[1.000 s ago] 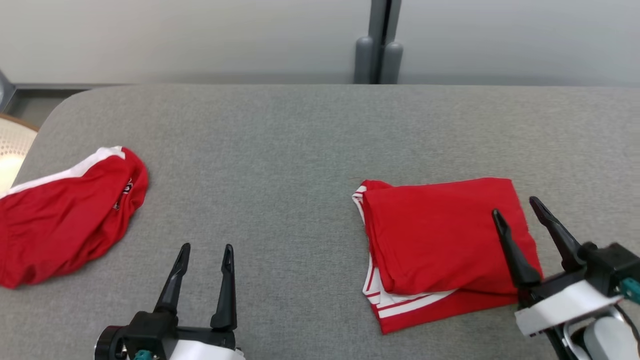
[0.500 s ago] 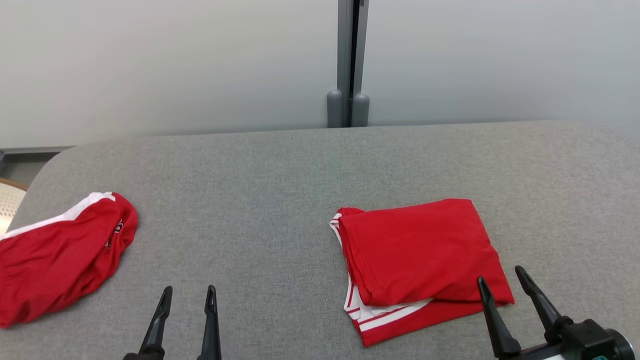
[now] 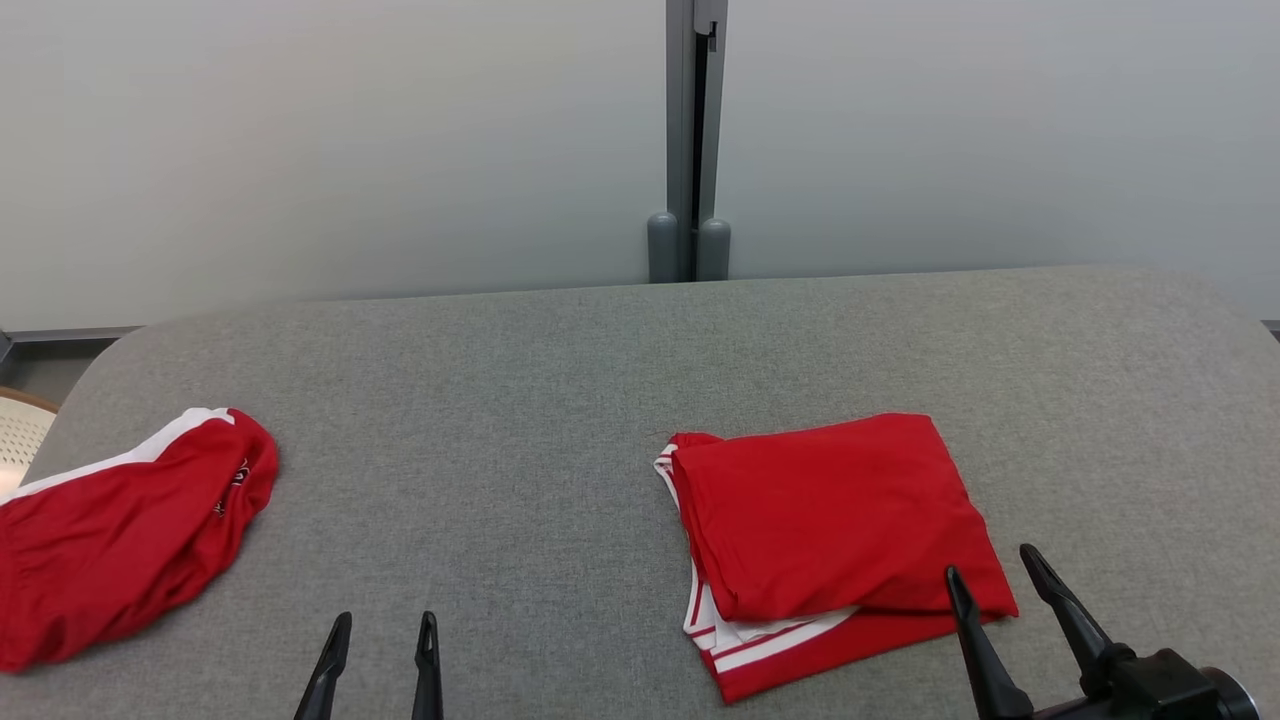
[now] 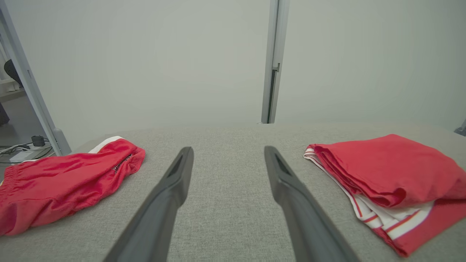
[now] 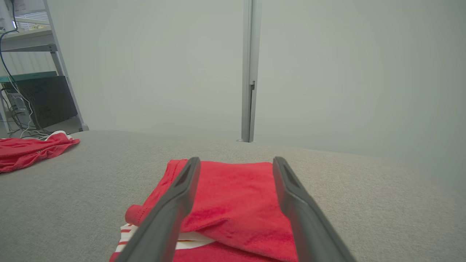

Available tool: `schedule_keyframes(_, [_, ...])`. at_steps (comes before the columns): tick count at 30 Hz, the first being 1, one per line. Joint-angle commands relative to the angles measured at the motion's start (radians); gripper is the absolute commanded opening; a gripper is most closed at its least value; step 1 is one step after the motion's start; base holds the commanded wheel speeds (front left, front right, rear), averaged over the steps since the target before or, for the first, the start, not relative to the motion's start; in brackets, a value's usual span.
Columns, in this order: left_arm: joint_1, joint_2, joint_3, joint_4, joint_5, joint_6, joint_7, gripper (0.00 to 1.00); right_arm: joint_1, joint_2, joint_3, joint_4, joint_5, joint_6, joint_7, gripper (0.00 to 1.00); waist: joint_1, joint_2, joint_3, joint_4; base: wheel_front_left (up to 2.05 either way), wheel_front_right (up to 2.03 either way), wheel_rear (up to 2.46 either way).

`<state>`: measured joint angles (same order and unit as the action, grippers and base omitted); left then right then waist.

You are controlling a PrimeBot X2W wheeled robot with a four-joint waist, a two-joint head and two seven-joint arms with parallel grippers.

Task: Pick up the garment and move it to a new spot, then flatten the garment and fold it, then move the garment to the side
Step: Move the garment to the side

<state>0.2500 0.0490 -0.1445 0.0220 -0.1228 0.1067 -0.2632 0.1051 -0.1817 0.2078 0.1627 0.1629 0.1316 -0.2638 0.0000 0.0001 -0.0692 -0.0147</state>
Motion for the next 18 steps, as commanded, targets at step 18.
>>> schedule_keyframes(18, [0.002, 0.003, 0.006, 0.027, 0.000, 0.007, -0.002, 1.00, 0.007, 0.007, 0.002, -0.002, 0.000, -0.002, -0.001, 1.00, 0.0000, -0.0001, -0.004, 0.006, 0.00, 0.00, 0.00])
